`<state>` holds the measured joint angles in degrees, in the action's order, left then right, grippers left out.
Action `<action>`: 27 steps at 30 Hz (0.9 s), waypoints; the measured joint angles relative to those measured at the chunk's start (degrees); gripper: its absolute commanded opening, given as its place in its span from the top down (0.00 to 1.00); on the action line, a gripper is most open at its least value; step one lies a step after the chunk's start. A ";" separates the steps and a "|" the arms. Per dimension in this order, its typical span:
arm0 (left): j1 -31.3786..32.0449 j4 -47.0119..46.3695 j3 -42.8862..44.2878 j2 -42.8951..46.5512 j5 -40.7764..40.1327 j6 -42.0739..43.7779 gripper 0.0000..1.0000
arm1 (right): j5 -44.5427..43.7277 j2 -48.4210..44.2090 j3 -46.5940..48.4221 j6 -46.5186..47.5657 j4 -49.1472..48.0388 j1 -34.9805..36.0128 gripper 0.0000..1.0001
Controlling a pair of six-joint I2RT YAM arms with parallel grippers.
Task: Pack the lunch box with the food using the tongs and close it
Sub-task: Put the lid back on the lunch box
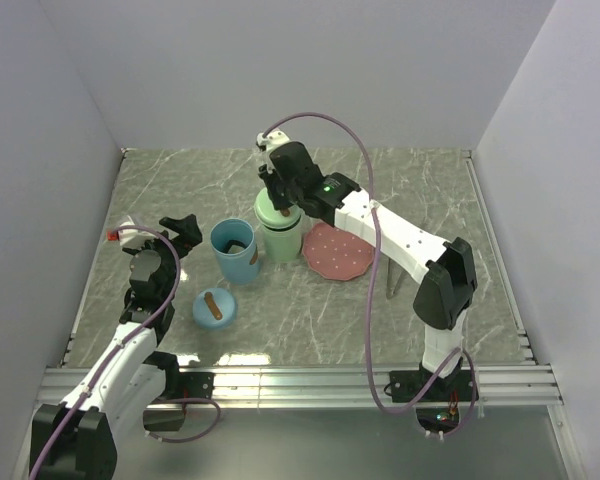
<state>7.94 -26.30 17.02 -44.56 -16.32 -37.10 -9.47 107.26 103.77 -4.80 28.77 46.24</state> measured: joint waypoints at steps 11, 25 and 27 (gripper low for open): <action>0.02 0.02 0.00 0.15 0.00 0.00 0.01 | 1.16 1.99 2.01 -0.22 1.86 -0.15 0.96; 0.00 0.02 0.00 0.59 0.00 0.00 0.01 | 2.12 5.27 2.36 -0.44 2.56 -1.66 0.96; 0.00 0.02 0.00 0.59 0.00 0.00 0.00 | 2.16 5.42 2.36 -0.44 2.60 -1.66 0.96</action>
<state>7.94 -26.28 17.02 -43.97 -16.32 -37.10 -7.31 112.68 106.13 -5.23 31.38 44.58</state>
